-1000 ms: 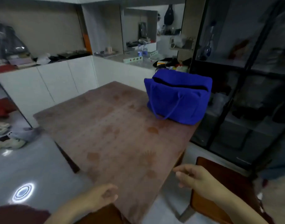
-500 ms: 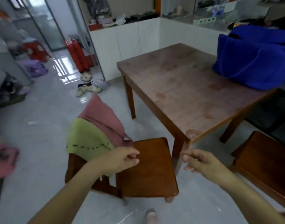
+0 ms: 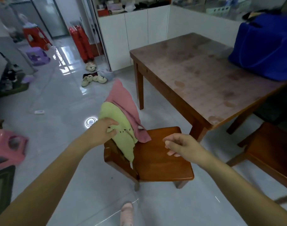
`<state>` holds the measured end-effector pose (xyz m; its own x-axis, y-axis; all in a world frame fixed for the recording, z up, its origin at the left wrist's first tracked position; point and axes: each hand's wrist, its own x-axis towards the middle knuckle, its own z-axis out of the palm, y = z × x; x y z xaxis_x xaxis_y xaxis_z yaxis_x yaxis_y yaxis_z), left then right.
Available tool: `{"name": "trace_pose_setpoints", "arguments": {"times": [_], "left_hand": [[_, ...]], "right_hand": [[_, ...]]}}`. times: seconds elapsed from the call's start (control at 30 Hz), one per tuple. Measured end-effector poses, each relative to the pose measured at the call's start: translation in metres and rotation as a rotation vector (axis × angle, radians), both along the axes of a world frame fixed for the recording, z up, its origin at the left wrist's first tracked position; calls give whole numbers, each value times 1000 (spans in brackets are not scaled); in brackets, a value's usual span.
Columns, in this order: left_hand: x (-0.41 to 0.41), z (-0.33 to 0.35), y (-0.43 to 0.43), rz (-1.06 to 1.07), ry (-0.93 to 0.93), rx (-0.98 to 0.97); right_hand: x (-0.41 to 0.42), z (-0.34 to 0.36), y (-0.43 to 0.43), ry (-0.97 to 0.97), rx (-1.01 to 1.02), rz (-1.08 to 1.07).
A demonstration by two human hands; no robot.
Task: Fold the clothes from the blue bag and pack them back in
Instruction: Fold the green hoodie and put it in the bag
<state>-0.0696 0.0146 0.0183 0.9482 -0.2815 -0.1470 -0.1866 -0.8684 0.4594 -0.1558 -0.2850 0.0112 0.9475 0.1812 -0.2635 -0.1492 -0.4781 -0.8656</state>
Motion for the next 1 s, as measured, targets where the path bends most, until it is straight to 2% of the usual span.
{"name": "trace_pose_setpoints", "arguments": {"times": [0.1, 0.17, 0.23, 0.43, 0.57, 0.7, 0.83, 0.9, 1.0], "left_hand": [[24, -9, 31, 56, -66, -26], [37, -20, 49, 55, -6, -30], [46, -33, 62, 0, 75, -42], [58, -60, 71, -132, 8, -74], [76, -55, 72, -200, -8, -75], [88, -41, 68, -253, -121, 47], [81, -25, 63, -282, -109, 13], [76, -13, 59, -290, -141, -32], [74, 12, 54, -221, -125, -323]], "right_hand": [[14, -12, 41, 22, -32, 4], [28, -22, 72, 36, -45, -3], [46, -29, 104, 18, -46, -7], [92, -36, 178, -42, -150, 4], [109, -40, 205, -55, -119, 24], [119, -55, 213, -98, -307, -20], [122, -54, 216, -199, -255, -86], [120, -49, 213, -305, -258, -125], [120, -31, 198, -366, -121, -270]]}}
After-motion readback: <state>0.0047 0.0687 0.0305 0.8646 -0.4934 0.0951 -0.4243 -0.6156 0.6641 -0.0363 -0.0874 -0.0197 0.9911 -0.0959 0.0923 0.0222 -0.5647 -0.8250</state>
